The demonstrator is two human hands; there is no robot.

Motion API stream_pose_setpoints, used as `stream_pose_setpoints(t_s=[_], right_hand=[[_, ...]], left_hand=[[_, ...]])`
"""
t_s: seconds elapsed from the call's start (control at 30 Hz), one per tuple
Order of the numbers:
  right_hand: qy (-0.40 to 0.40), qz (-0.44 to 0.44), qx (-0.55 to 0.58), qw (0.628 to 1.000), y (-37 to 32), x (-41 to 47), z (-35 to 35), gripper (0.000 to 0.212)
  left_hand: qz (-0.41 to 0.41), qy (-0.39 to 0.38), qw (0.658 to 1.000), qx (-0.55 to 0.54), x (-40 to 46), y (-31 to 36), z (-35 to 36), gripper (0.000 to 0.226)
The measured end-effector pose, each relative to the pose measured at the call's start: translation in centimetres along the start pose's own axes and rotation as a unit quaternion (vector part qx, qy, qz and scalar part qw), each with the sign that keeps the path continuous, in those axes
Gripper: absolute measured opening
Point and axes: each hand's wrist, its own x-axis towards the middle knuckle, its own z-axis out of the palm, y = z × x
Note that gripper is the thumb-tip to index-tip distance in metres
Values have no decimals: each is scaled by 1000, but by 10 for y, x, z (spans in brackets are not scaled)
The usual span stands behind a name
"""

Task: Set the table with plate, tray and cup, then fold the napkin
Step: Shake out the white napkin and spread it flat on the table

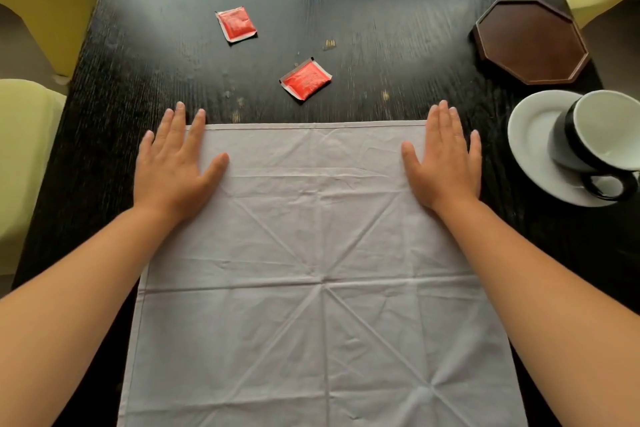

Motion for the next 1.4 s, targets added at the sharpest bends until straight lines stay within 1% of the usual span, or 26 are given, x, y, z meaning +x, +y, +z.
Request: stream_pose_setpoints(t_s=[0.1, 0.17, 0.27, 0.37, 0.5, 0.67, 0.77, 0.9, 0.97, 1.0, 1.07, 1.1, 1.17, 1.23, 1.33, 1.4], right_hand=[[1, -1, 0, 1000, -1, -1, -1, 69], [4, -4, -6, 1000, -2, -5, -3, 67], [7, -15, 6, 1000, -3, -28, -3, 65], [-23, -44, 26, 998, 0, -75, -2, 62], [-62, -79, 39, 994, 21, -166, -7, 61], [-100, -114, 4, 988, 53, -267, -17, 62], [-109, -127, -15, 986, 64, -305, -24, 65], [-129, -133, -13, 983, 81, -344, -26, 69], [-131, -140, -10, 981, 91, -356, -27, 70], [-126, -149, -11, 981, 96, -361, -27, 68], [-94, -180, 0, 979, 106, -371, -27, 56], [-69, -198, 15, 978, 112, -374, -26, 50], [-22, -225, 52, 973, 121, -377, -25, 44], [9, -238, 79, 968, 126, -376, -27, 37], [25, -245, 103, 964, 129, -370, -31, 30], [28, -233, 119, 965, 128, -365, -35, 25]], left_hand=[[-13, -2, 1000, 12, -1, 1, -1, 76], [-35, -2, 999, 15, -7, 2, -1, 69], [-47, -8, 999, 6, -31, 6, 0, 62], [-21, -31, 999, -9, -80, 10, -3, 67], [24, -73, 997, -13, -179, 9, -9, 70], [104, -134, 985, 23, -291, 3, -11, 68], [134, -144, 980, 30, -332, -5, -13, 67], [138, -147, 979, 35, -367, -14, -17, 73], [145, -145, 978, 31, -376, -17, -21, 67], [148, -140, 979, 25, -379, -18, -24, 62], [152, -115, 982, 1, -386, -21, -26, 52], [154, -99, 983, -11, -389, -22, -28, 51], [157, -78, 984, -31, -391, -23, -32, 53], [162, -66, 984, -43, -389, -25, -35, 47], [144, -57, 985, -73, -384, -25, -42, 38], [113, -46, 987, -106, -382, -25, -47, 32]])
